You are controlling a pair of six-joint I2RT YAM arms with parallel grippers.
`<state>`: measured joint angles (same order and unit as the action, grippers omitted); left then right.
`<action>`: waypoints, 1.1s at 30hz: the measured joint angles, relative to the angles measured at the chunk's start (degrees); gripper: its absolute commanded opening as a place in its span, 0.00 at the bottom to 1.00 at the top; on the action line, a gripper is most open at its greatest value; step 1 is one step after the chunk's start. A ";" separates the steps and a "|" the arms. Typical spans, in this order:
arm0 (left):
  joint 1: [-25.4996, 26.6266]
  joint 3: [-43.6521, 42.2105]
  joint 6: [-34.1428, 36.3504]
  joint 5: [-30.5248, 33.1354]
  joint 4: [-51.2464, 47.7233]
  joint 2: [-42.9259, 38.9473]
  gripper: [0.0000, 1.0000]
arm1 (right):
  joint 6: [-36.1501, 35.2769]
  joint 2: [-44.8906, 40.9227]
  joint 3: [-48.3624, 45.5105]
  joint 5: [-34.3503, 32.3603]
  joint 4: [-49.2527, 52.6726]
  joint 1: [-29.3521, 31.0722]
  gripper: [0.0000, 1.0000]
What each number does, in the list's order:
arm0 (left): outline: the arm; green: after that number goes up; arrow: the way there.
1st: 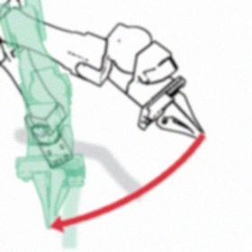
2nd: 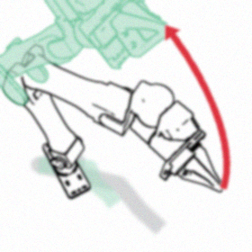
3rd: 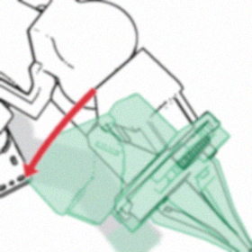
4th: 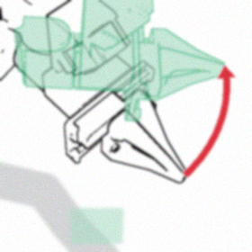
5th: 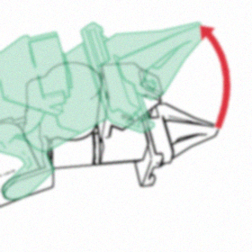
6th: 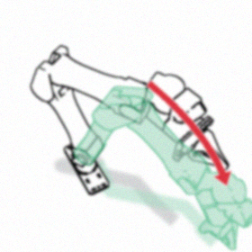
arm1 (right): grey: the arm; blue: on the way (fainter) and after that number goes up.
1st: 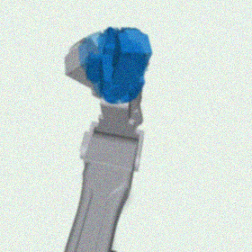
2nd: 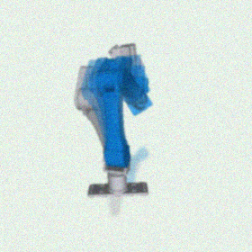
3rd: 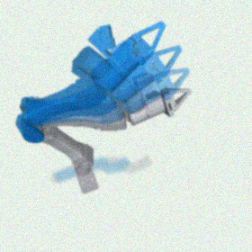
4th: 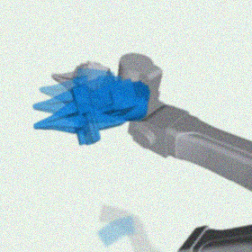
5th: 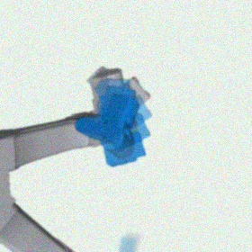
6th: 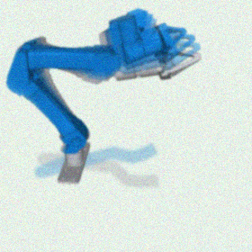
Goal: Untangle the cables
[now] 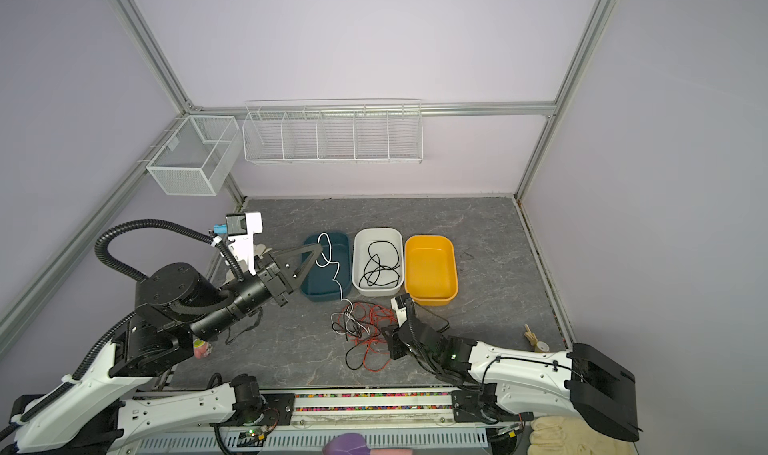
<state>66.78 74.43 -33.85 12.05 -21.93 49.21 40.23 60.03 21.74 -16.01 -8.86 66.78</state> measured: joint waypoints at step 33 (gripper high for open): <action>0.02 -0.07 -0.22 -0.48 0.70 2.36 0.00 | -7.28 5.77 3.43 4.26 -9.01 3.02 0.26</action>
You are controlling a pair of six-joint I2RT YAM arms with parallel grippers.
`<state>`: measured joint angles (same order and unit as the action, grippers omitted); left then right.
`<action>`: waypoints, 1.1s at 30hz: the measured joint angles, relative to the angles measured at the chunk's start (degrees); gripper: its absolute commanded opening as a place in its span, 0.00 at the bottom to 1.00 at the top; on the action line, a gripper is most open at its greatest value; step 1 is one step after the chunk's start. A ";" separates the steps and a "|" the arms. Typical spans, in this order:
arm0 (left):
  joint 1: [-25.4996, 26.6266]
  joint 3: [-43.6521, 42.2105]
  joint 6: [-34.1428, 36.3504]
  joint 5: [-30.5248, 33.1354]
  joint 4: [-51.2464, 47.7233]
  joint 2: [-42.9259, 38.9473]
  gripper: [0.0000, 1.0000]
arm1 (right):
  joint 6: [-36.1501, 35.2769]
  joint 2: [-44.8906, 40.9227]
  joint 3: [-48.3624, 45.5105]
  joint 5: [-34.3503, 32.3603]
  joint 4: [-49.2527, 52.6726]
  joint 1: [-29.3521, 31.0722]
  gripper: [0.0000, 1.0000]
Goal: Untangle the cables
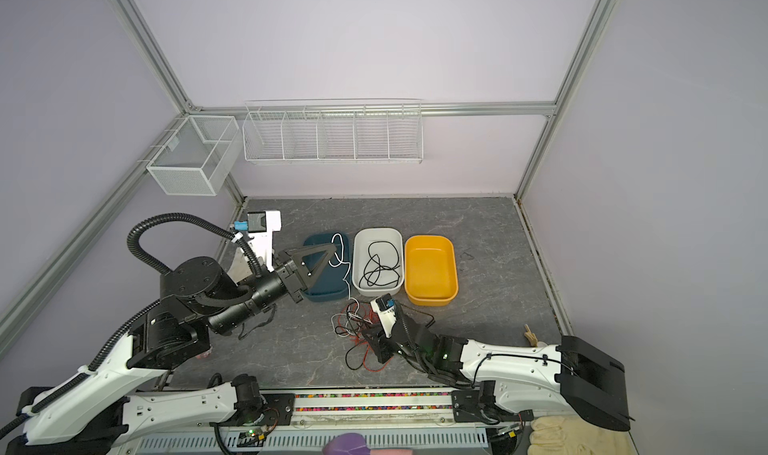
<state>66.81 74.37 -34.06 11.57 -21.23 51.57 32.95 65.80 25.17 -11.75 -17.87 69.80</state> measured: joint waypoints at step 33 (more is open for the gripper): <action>0.02 16.85 8.35 2.64 -3.23 1.22 0.00 | 1.38 5.33 -2.80 -3.52 -4.31 0.04 0.07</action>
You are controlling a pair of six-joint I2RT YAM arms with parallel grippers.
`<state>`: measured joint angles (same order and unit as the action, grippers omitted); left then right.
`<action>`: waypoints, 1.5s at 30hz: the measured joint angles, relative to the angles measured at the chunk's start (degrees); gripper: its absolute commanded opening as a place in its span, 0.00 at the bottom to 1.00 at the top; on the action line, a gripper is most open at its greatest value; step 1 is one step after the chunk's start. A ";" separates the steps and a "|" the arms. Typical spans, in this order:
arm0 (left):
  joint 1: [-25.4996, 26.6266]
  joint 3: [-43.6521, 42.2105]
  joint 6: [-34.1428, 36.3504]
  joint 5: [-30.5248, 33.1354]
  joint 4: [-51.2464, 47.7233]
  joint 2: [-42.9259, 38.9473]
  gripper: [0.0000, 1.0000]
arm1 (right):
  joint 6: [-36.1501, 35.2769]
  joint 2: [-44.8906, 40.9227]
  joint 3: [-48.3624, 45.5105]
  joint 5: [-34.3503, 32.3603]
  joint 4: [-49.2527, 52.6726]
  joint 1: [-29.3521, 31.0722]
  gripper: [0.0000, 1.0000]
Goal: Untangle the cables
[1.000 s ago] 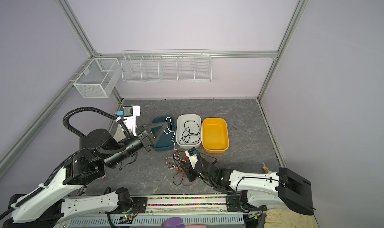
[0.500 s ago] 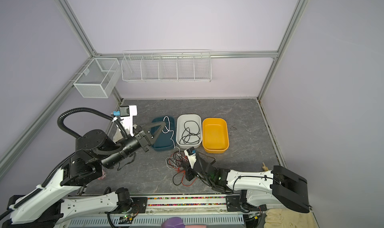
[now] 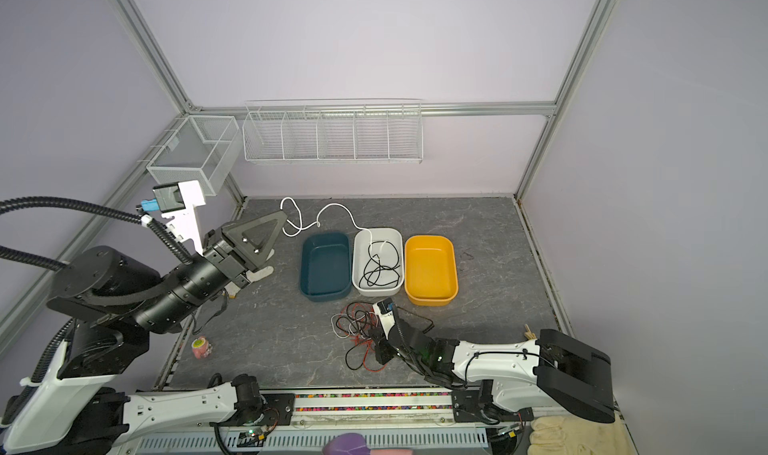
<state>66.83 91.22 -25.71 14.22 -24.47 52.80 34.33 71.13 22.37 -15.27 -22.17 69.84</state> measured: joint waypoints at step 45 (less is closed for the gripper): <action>-18.38 -24.63 26.40 12.66 -4.61 3.15 0.00 | -4.63 -40.11 8.96 -27.63 57.37 0.00 0.89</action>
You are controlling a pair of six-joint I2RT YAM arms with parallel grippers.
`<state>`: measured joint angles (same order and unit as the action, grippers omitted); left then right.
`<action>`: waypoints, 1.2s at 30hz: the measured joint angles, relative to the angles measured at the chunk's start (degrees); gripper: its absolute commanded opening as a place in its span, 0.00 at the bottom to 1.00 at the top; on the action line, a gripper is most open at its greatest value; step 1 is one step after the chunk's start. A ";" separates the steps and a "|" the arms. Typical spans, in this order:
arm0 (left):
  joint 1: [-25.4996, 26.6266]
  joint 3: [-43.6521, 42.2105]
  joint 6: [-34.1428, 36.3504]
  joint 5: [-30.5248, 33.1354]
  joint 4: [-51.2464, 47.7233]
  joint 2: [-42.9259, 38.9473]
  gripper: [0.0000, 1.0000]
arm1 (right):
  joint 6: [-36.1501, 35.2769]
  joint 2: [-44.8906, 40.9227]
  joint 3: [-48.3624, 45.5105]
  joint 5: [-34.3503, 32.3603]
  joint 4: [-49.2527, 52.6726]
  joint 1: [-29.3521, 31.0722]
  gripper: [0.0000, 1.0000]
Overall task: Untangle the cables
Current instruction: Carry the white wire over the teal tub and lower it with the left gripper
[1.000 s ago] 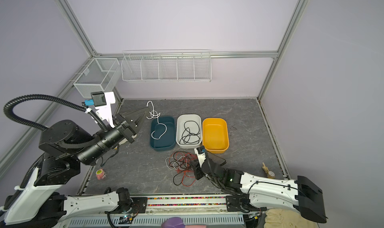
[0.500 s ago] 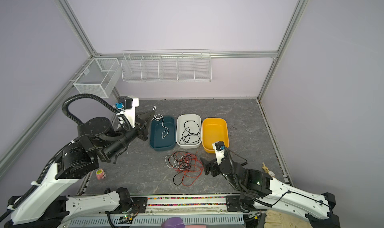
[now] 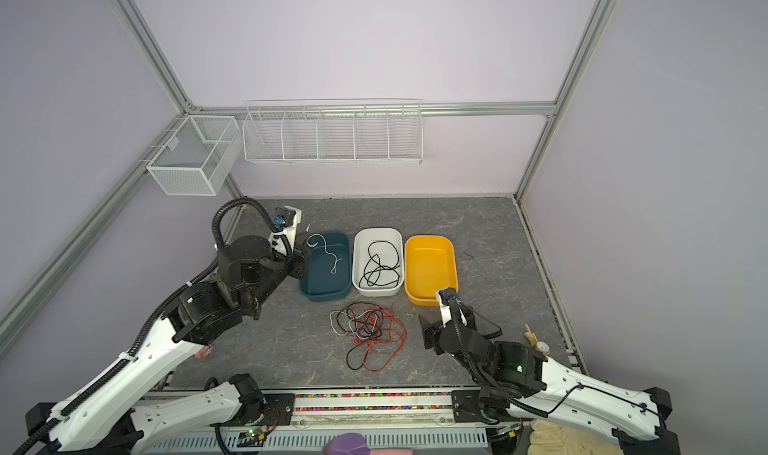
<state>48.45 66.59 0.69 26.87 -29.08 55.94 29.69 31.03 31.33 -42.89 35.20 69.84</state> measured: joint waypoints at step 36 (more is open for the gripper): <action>-14.75 -24.72 -7.61 -8.92 25.03 10.84 0.00 | 0.92 -6.45 -9.92 -0.79 -6.84 0.00 0.88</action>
<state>33.69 41.87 -6.92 17.96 -4.05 66.78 30.61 24.58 21.41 -43.68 28.36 69.84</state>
